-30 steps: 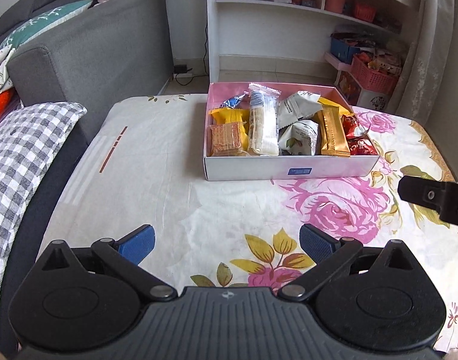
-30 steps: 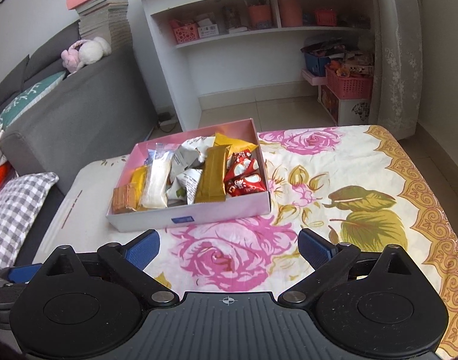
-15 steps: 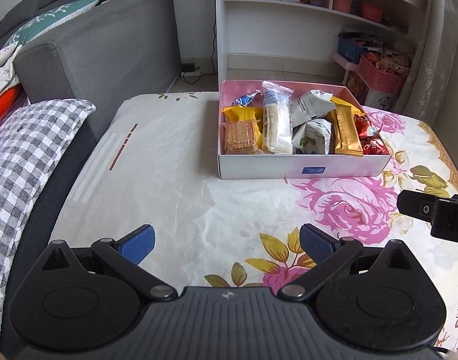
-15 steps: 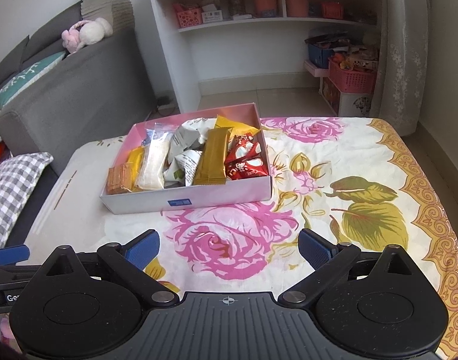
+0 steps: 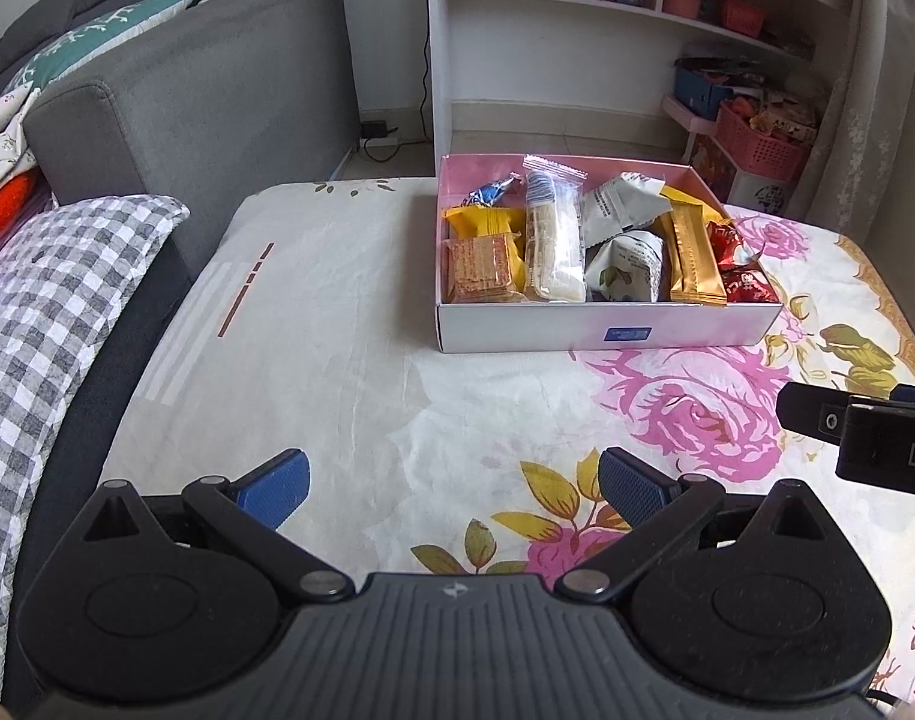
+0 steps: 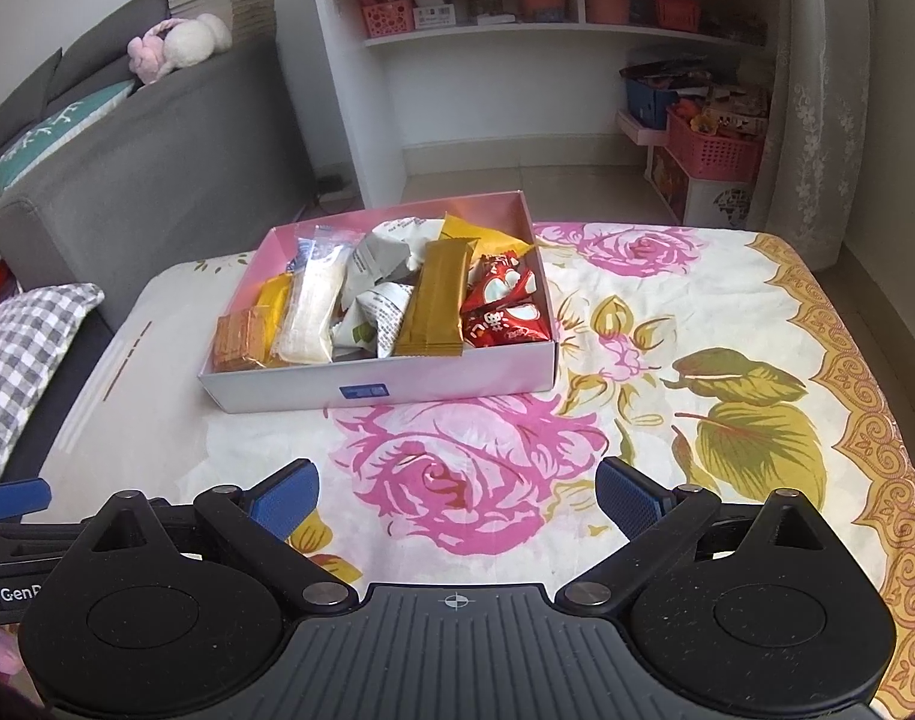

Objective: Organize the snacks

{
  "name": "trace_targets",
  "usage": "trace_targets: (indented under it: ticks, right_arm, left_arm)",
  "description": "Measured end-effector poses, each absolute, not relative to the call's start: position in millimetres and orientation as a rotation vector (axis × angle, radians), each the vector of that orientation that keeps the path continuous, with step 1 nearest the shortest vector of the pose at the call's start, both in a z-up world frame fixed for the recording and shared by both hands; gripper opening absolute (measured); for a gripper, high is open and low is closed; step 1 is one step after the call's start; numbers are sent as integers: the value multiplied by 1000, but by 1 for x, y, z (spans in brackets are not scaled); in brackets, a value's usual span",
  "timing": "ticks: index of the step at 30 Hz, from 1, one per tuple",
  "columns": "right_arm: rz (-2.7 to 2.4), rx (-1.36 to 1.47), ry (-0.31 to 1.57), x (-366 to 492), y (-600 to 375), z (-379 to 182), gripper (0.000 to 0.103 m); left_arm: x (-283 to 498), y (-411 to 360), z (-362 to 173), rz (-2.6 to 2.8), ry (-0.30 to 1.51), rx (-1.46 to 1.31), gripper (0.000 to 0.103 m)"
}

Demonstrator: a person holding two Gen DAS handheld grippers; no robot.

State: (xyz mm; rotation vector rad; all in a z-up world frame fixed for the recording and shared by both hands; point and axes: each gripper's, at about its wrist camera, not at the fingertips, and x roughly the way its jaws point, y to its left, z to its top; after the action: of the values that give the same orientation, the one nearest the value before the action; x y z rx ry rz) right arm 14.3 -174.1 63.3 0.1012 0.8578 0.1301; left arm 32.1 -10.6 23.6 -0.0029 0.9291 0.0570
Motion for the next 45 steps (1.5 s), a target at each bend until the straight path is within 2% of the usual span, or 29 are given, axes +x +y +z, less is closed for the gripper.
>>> trace_targets:
  ticks: [45]
  right_arm:
    - [138, 80, 852, 10, -171, 66, 100]
  left_arm:
    - [30, -11, 26, 59, 923, 23, 103]
